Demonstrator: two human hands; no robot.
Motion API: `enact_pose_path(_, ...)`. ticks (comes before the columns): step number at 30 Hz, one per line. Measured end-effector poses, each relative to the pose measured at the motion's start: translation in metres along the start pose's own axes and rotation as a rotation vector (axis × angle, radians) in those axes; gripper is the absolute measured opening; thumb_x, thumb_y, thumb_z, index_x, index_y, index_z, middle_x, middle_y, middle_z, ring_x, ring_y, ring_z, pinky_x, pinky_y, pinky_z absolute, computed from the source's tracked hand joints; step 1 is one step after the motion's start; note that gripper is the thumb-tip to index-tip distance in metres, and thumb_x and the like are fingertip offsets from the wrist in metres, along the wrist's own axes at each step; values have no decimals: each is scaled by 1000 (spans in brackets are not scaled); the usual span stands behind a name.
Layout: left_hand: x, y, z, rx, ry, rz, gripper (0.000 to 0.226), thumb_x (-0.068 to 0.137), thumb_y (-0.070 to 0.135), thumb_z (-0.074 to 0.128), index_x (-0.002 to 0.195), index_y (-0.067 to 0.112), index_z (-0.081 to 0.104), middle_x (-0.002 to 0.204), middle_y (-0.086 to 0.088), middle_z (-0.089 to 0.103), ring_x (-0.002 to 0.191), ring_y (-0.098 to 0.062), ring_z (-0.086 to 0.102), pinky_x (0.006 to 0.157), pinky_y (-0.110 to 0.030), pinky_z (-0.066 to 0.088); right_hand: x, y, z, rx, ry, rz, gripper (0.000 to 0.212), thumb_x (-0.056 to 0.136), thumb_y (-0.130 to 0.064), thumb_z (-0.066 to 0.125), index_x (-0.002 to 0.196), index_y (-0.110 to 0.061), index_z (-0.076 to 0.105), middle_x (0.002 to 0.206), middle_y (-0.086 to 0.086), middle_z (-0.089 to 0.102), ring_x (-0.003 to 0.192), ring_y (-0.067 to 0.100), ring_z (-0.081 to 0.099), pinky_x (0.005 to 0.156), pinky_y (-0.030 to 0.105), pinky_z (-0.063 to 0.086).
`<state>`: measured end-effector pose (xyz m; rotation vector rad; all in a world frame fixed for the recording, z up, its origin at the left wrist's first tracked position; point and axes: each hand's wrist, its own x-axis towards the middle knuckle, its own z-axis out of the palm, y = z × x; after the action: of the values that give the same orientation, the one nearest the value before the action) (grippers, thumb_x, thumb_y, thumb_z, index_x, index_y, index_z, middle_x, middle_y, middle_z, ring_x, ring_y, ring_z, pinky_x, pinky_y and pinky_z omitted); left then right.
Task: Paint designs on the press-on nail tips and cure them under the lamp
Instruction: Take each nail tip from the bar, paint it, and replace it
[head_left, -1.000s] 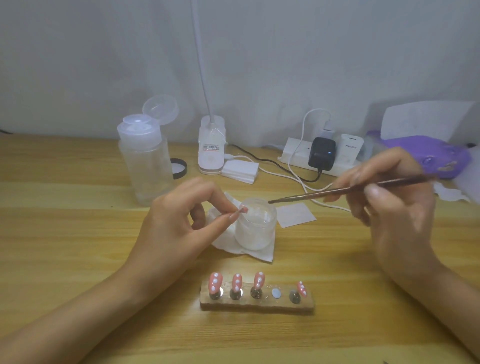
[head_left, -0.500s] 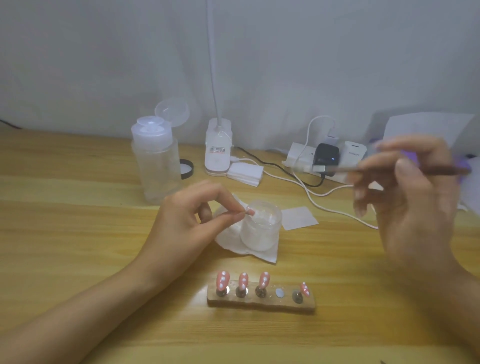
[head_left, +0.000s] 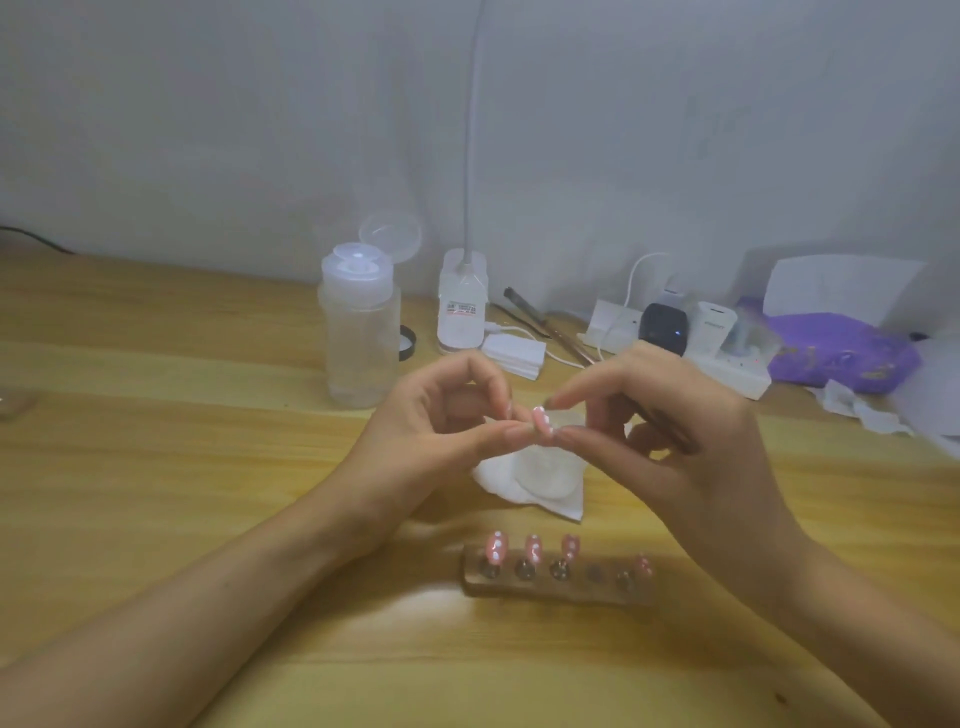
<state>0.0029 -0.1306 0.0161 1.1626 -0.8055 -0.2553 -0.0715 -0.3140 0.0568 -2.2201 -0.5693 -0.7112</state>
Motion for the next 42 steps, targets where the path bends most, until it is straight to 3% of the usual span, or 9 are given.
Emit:
enact_pose_path(11,-1,2,-2,-4,-25,50,20,86,2,69,81,10,51,66,16,68,54,8,60,55,0,41,0,-12,14,203,33,134,8,82,-23,76,86,-17,74,71,2,56,64,22,52,51,48,44)
enact_pose_path(17,-3,1,2,16,-78,35,15,83,9,68,82,13,53,68,15,67,54,6,58,55,-2,41,-10,-20,12,318,53,220,7,82,-23,78,80,-19,73,70,7,58,64,21,47,51,45,38)
enact_pose_path(19,-4,0,4,53,-110,17,15,85,24,71,81,19,58,74,10,71,49,4,52,56,-13,44,-16,-19,6,338,73,251,8,81,-24,77,81,-17,73,74,13,62,66,30,47,54,45,39)
enact_pose_path(20,-5,-1,4,81,-110,4,18,87,35,69,79,22,59,76,5,73,45,-1,46,56,-27,46,-20,-17,2,343,91,274,9,80,-24,78,81,-17,73,76,18,61,68,34,47,56,44,41)
enact_pose_path(22,-5,-1,5,91,-65,-2,36,94,51,56,69,25,59,63,-1,70,39,-12,37,52,-38,43,-32,-14,-5,358,139,341,13,77,-26,79,79,-15,71,80,23,59,70,34,47,62,37,45)
enact_pose_path(25,-3,1,2,24,121,9,56,103,45,38,52,23,50,39,2,46,35,-12,32,40,-20,28,-56,-11,-11,369,140,437,15,74,-27,82,75,-18,70,81,22,60,75,30,56,73,25,49)
enact_pose_path(28,0,1,-3,11,256,18,55,101,37,33,49,20,43,38,6,35,34,-10,31,42,-30,16,-74,-9,-9,285,79,445,17,74,-25,85,73,-19,69,77,8,61,74,21,57,73,17,45)
enact_pose_path(35,0,0,-4,-19,269,5,55,102,37,31,52,19,45,39,6,38,34,-6,35,40,-24,21,-78,-7,-4,90,-46,388,8,76,-33,79,78,-35,71,83,-8,54,86,20,56,77,29,42)
enact_pose_path(42,0,2,-3,-28,259,-4,52,100,37,32,54,19,49,43,3,41,36,-7,39,37,-15,28,-76,-4,-3,-111,-94,365,7,75,-34,76,77,-37,70,85,-11,52,92,15,53,77,18,37)
